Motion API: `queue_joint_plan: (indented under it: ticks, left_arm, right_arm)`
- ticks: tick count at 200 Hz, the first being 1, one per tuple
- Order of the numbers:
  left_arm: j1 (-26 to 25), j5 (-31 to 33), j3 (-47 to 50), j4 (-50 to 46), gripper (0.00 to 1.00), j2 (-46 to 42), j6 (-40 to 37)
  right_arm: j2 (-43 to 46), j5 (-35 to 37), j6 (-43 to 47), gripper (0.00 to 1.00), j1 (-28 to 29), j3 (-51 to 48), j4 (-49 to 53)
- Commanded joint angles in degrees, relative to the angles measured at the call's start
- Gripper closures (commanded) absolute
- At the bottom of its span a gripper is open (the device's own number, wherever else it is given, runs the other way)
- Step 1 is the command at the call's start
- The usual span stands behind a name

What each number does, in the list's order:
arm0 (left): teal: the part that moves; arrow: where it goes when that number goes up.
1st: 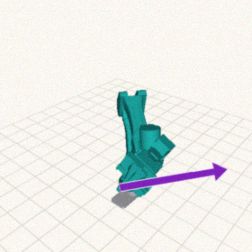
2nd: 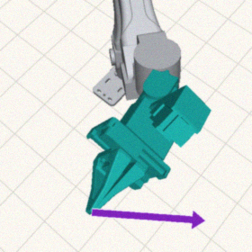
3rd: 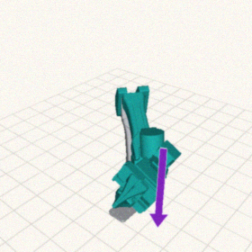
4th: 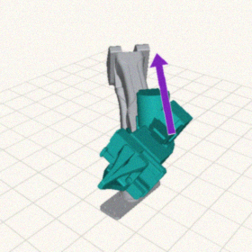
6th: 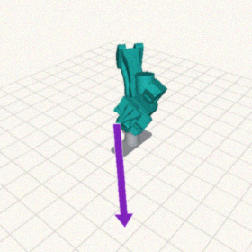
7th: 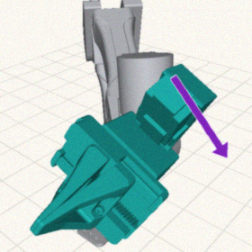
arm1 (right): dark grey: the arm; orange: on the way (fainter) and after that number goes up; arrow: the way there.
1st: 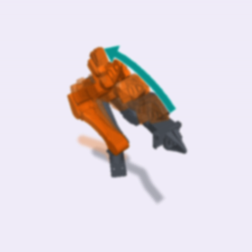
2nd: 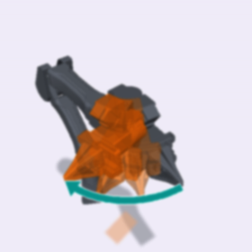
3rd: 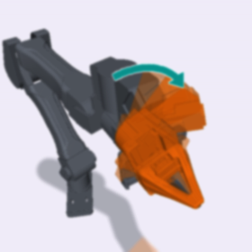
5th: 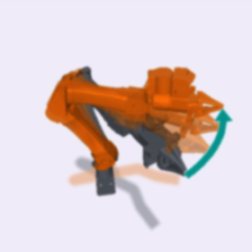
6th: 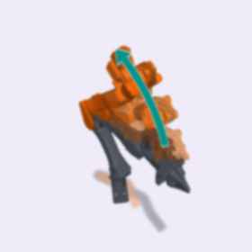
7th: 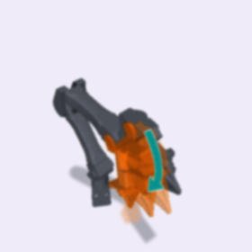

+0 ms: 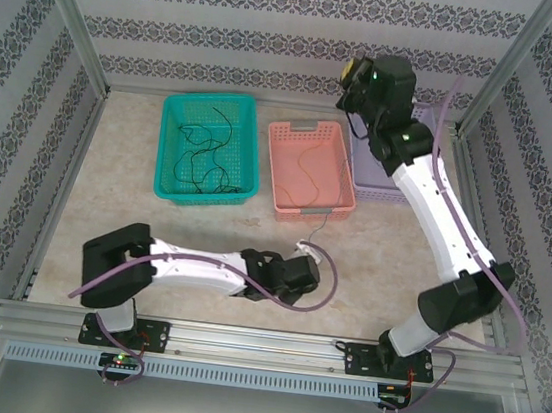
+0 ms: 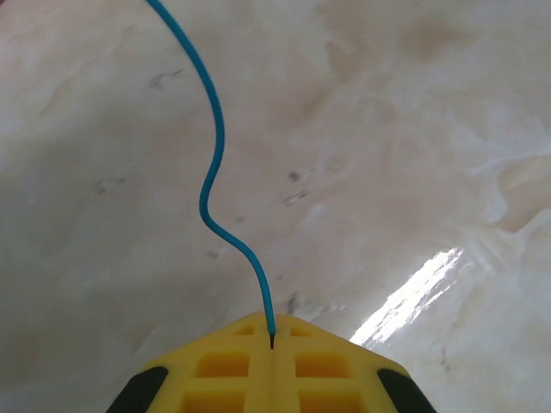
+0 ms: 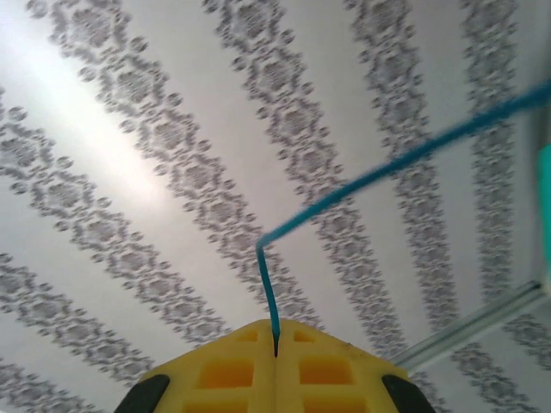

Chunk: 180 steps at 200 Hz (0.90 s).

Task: Untangle the cables

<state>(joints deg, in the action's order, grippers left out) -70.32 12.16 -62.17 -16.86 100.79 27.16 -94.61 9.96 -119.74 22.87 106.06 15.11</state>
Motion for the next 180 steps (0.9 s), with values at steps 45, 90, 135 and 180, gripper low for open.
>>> queue_joint_plan:
  ticks: [45,90,135,180]
  left_arm:
    - [-3.38,2.35,-5.95,-0.53,1.00,8.14,-3.36]
    - [-3.98,1.55,-7.45,-1.60,1.00,10.72,-4.37]
    - [-4.11,2.41,-9.73,-2.46,1.00,10.72,-4.91]
    - [-3.96,4.52,-15.31,-4.00,1.00,10.43,-5.83]
  right_arm:
    - [-15.44,2.78,-28.44,1.00,-5.31,33.28,1.32]
    - [-23.57,3.70,-28.88,1.00,-6.94,49.52,4.83]
    - [-19.64,-0.54,-26.18,1.00,-8.59,41.64,3.34]
    - [-9.53,-2.67,-23.25,1.00,-8.14,22.84,0.27]
